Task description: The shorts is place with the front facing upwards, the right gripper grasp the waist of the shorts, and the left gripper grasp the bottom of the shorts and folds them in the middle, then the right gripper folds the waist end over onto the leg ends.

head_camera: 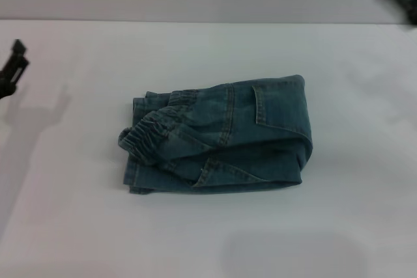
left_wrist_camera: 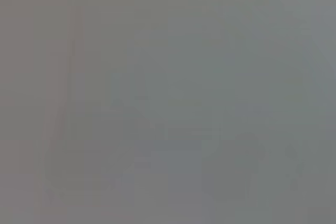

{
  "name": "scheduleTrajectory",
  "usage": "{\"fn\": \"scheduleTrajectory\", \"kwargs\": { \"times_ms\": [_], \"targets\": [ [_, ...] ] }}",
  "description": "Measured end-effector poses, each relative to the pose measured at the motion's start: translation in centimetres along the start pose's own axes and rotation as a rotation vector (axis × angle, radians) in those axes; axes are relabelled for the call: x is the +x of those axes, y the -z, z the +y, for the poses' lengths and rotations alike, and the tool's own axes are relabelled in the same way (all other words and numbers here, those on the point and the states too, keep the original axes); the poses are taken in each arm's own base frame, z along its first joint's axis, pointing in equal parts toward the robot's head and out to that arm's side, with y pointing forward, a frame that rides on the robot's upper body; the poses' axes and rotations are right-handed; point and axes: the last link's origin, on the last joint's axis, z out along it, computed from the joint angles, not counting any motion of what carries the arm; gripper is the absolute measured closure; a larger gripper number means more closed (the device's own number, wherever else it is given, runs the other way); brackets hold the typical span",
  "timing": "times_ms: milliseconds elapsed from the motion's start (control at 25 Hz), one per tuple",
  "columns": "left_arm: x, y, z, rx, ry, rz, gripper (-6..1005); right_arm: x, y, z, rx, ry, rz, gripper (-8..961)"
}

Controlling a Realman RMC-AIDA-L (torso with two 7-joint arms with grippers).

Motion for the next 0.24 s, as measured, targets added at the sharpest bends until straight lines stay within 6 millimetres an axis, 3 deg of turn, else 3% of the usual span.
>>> {"fn": "scheduleTrajectory", "kwargs": {
  "times_ms": [160,240],
  "targets": [
    [0.4,1.6,-0.7,0.038,0.007,0.059,183,1.9,3.8,-3.5,0.475,0.061,-0.074,459],
    [0.7,2.6,-0.9,0.054,0.004,0.093,183,2.1,5.3,-4.4,0.617,0.092,-0.087,459]
  ]
}}
